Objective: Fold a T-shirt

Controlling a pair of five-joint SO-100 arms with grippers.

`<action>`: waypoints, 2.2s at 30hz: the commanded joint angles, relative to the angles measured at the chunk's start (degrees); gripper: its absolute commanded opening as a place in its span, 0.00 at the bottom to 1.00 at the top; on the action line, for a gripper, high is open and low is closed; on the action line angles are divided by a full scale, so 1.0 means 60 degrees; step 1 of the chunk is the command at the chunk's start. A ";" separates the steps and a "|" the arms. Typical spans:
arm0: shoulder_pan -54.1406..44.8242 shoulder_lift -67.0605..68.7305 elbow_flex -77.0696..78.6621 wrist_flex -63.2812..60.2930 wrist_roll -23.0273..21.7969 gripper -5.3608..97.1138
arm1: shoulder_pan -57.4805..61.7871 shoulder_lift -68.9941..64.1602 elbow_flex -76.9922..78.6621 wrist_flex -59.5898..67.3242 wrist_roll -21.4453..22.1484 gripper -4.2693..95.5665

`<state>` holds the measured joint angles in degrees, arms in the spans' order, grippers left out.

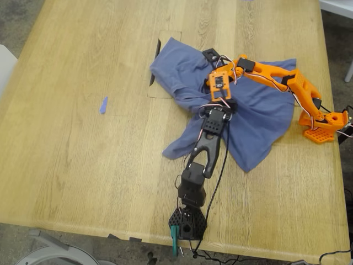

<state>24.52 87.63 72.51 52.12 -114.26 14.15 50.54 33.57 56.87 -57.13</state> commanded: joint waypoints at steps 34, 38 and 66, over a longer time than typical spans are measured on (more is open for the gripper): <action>0.4922 -0.4746 -0.5552 -0.0308 0.0059 0.05 | 0.1626 -0.0967 -0.0190 -0.1523 0.0015 0.04; 0.5244 -0.6768 -0.8569 0.0645 0.0029 0.05 | 0.1685 -0.1201 -0.0439 -0.1523 0.0029 0.04; 0.4834 -1.0605 -1.5249 0.4116 0.2607 0.63 | 0.1919 -0.1362 -0.1040 -0.0835 0.0029 0.04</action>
<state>53.53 19.42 -14.50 76.20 -101.25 24.26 41.48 31.03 51.59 -57.13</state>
